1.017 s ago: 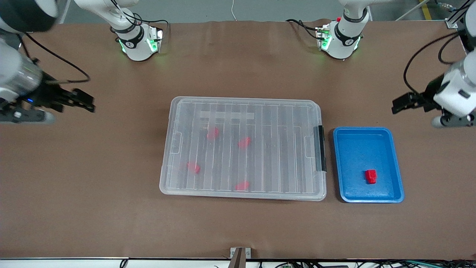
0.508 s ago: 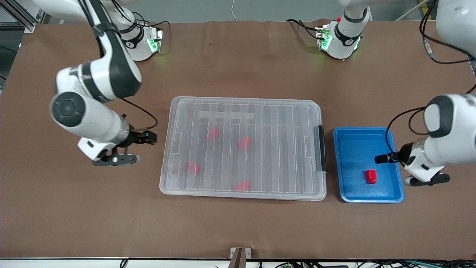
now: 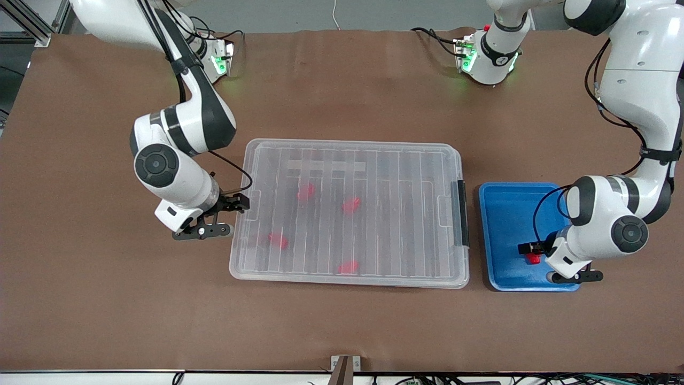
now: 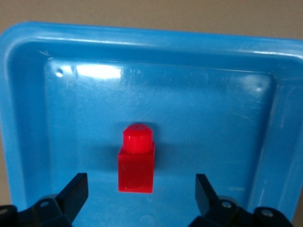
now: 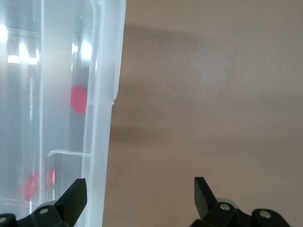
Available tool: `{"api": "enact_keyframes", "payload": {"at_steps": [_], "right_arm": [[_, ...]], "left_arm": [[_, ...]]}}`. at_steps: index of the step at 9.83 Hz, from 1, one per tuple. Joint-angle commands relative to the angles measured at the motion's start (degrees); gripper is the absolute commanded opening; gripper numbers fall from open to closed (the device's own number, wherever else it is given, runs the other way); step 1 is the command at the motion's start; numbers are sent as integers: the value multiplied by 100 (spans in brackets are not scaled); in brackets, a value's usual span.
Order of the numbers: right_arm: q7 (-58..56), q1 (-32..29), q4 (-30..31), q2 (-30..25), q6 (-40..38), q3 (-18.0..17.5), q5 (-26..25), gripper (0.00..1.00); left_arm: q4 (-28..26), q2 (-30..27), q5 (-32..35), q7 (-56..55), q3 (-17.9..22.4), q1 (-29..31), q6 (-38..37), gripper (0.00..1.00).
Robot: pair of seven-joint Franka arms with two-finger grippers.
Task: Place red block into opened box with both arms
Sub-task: 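Grasp the red block in the blue tray with the left gripper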
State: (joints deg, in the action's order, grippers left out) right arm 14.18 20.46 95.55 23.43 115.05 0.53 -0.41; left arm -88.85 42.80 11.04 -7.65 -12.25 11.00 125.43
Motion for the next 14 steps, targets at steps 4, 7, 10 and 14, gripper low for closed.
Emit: {"api": "enact_keyframes", "payload": {"at_steps": [4, 7, 10, 14], "right_arm": [[50, -42, 219, -93, 299, -18, -152, 100], [41, -25, 219, -5, 378, -18, -310, 100], [85, -33, 175, -14, 317, -36, -363, 100], [85, 19, 87, -23, 299, -45, 40, 100]], "left_arm": [[61, 343, 135, -9, -14, -2, 254, 42], [70, 325, 135, -26, -14, -54, 298, 0], [403, 106, 162, -9, -84, -72, -42, 0], [562, -552, 153, -79, -111, -379, -826, 0]]}}
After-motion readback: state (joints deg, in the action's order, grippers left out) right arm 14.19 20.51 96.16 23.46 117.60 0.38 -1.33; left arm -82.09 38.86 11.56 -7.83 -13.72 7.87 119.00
